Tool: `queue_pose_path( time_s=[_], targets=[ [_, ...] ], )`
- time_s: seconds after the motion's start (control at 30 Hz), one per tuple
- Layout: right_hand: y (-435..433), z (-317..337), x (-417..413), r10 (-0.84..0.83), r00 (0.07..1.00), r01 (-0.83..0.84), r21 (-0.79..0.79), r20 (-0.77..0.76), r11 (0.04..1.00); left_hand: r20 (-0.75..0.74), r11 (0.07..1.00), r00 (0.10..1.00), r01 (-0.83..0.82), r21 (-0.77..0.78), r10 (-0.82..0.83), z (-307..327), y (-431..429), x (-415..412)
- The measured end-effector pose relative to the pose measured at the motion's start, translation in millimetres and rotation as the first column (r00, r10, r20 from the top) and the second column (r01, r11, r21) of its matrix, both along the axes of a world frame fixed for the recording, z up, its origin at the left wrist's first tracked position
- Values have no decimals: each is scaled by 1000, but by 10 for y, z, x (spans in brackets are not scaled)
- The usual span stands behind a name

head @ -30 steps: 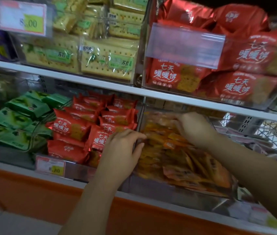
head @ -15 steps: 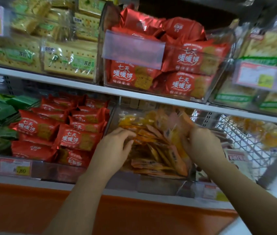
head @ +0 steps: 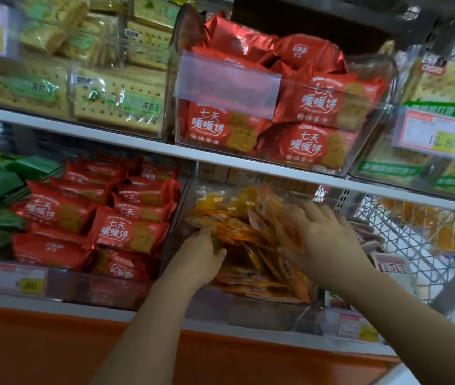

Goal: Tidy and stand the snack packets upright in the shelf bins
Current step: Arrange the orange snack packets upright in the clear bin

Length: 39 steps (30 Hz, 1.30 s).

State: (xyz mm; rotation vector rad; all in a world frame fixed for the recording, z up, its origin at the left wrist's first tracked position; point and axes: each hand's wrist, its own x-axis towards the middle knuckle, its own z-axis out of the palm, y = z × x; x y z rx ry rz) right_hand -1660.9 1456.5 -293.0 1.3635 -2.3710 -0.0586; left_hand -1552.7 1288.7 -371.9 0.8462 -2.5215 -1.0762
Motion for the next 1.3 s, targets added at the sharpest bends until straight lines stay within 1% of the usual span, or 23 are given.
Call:
queue_pose_path(
  time_s=[0.07,0.2,0.27,0.3,0.37,0.43,0.5,0.57,0.67,0.73,0.8,0.93,1.07,1.17,1.3],
  targets=[
    [-63,6,-37,79,997,-79,142,8,987,-28,997,999,-33,74,35,28,-37,-43],
    [-75,-105,-323,52,996,-75,387,70,919,-88,959,989,-95,268,122,41,-139,-174],
    [-31,-149,-415,71,991,-115,442,114,890,-99,930,984,-102,354,146,14,-166,-243],
    [-17,-147,-425,84,983,-148,433,164,889,-100,923,984,-98,371,144,3,-171,-273],
    [-43,-87,-398,111,960,-198,343,257,918,-102,922,986,-86,379,134,4,-172,-318],
    [-175,-34,-394,185,952,-236,199,246,951,-131,912,984,-61,407,124,15,-165,-346],
    [-397,16,-401,256,935,-281,72,243,957,-163,901,982,-16,434,96,22,-118,-361],
    [-688,16,-463,287,903,-312,29,319,950,-177,913,982,8,408,70,1,-81,-385],
    [-1142,-39,-661,237,896,-286,82,375,955,-178,928,982,16,373,55,-5,-59,-391],
    [-1360,-101,-823,199,891,-283,157,407,946,-171,935,984,21,355,43,-15,-72,-385],
    [-1501,-145,-923,165,894,-286,247,417,926,-165,944,986,37,327,19,-28,-85,-371],
    [-1635,-183,-964,157,896,-304,313,416,900,-160,937,987,58,345,-2,-38,-128,-335],
    [-1697,-231,-943,125,926,-254,344,356,904,-155,929,988,72,363,-16,-40,-140,-301],
    [-1701,-242,-940,172,931,-283,340,322,897,-156,925,988,77,372,-20,-46,-123,-287],
    [-1656,-202,-928,191,952,-266,333,240,905,-199,887,980,69,457,27,-69,-121,-309]
  ],
)
